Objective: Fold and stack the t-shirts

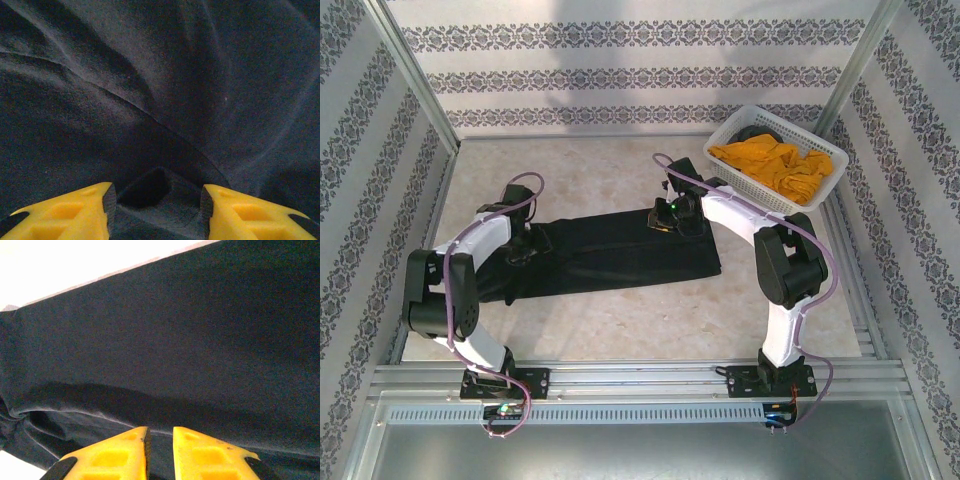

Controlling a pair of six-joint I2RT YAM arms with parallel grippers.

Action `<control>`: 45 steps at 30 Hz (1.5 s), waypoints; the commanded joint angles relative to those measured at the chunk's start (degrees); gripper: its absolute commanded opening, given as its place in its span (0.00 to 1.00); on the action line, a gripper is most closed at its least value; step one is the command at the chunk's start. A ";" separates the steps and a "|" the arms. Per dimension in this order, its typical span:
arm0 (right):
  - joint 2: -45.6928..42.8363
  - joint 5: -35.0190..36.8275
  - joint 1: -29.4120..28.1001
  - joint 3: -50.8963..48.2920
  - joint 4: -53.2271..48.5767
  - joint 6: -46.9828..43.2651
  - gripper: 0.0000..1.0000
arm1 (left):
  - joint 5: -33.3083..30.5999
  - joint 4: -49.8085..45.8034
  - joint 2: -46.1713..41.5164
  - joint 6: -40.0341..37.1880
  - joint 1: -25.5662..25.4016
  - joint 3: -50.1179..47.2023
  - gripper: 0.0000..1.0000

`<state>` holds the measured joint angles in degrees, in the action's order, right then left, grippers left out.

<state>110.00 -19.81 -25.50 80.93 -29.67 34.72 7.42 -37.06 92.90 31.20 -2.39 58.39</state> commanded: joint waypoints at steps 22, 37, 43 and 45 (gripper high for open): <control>0.77 -1.50 0.23 1.12 0.62 1.05 0.21 | 10.05 1.29 -11.38 14.40 -6.09 -8.28 0.00; 0.30 -2.14 0.00 -1.68 1.63 2.44 0.20 | 15.34 0.93 -9.77 17.05 -12.29 -9.52 0.11; -0.22 -2.25 -0.34 -2.00 3.07 2.55 0.21 | 14.74 -4.55 -12.89 11.39 -11.60 -6.25 0.47; -0.31 -2.32 -0.56 -2.00 3.62 2.55 0.21 | 11.87 -7.96 -14.06 10.02 -9.20 -4.81 0.51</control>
<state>110.02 -21.15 -25.56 79.35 -27.46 36.69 22.26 -38.70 81.67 44.86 -13.67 50.48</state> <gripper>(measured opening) 0.207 0.499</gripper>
